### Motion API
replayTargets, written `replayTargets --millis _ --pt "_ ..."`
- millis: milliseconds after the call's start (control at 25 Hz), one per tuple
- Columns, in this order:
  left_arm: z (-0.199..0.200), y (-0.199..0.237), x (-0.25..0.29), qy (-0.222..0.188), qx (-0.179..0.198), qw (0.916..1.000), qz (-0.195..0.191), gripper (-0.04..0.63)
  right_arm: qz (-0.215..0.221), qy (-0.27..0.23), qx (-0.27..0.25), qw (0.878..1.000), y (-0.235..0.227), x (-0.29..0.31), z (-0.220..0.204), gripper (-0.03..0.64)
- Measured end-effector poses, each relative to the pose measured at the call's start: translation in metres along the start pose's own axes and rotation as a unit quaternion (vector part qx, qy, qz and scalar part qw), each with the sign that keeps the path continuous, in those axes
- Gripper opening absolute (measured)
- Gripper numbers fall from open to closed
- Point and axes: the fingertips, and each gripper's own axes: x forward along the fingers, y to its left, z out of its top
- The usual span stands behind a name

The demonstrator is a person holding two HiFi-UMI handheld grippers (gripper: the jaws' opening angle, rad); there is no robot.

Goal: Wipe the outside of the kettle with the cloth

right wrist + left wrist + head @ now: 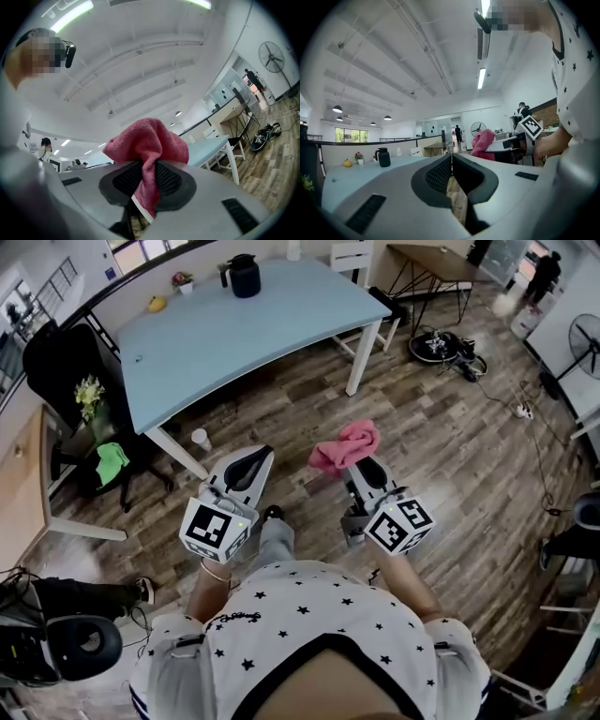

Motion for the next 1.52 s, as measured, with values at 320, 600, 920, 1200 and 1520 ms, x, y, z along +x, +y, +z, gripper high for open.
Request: replayTargets --millis 320,600,920,1200,1520 --pt "-0.003 0.057 0.032 -0.001 -0.007 1.0000 -0.005 0.031 -0.007 0.001 -0.003 1.000 -0.019 0.061 0.009 0.077" --pt "-0.003 0.107 0.055 -0.002 -0.012 0.9999 -0.007 0.031 -0.016 0.006 -0.005 1.000 -0.032 0.111 0.015 0.077" --pt "-0.006 0.160 0.076 -0.001 -0.017 0.9998 -0.013 0.031 -0.027 0.013 -0.006 1.000 -0.043 0.162 0.018 0.077" --pt "-0.013 0.197 0.093 -0.004 -0.024 0.9994 -0.024 0.031 -0.041 0.017 -0.008 0.999 -0.052 0.197 0.015 0.077" --pt "-0.015 0.243 0.103 -0.011 -0.020 0.9996 -0.016 0.031 -0.037 0.018 -0.014 0.999 -0.057 0.245 0.013 0.077"
